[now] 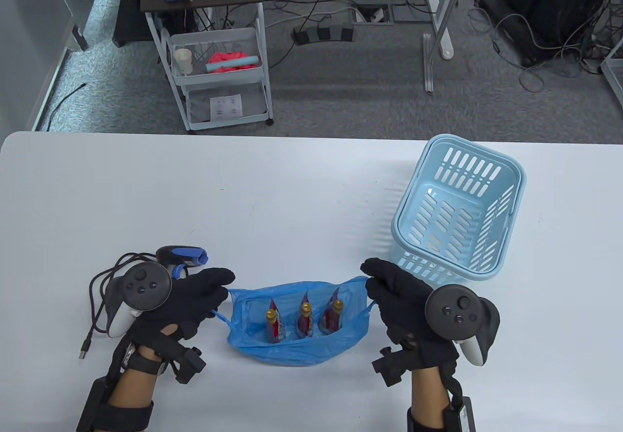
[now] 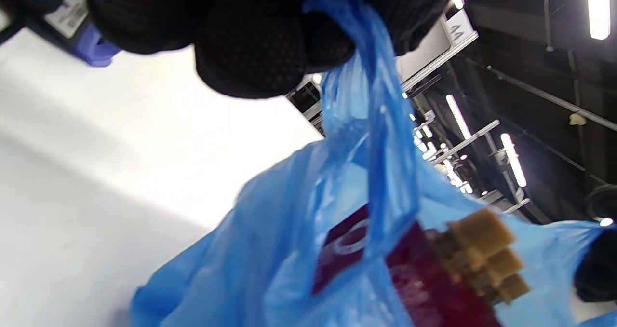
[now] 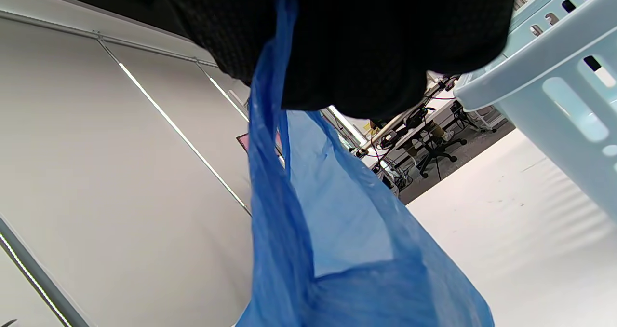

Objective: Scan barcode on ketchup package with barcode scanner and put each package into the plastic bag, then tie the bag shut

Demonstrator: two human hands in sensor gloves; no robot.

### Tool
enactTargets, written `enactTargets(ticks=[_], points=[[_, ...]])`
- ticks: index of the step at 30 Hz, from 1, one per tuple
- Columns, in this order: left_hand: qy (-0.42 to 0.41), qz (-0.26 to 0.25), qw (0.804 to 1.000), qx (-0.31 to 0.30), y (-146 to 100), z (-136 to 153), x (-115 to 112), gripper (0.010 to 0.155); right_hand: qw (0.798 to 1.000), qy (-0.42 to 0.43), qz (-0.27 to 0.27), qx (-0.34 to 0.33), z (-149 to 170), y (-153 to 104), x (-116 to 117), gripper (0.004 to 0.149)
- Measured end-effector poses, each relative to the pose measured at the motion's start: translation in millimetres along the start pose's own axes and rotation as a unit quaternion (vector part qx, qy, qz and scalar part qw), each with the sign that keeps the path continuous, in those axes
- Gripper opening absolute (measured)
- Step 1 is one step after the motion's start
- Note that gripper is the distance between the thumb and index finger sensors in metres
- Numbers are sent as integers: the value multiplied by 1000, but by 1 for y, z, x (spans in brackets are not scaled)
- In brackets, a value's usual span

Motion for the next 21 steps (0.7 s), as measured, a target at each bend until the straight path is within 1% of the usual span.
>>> enactTargets(ticks=[8,14,21], points=[[11,-20,999,-31,3,-39,20,51,1000,6,13,-13,-5,-3,-7,40],[39,-49,996,-56,2,-71,36,51,999,9,25,-24,-10,-5,-13,40],[77,-67,992,-69,1,-98,45,51,999,11,31,-34,-15,-6,-16,40]])
Point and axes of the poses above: the tracker on the back of each hand, its own z axis roughly to the little-finger side, its own y axis roughly from the wrist to the fingertips, x = y × z, the point moved 2 cm from there along y, roughly from the wrist to the fingertips, and after that the axes turned 15 degrees about -x, right-handed, at the moved point
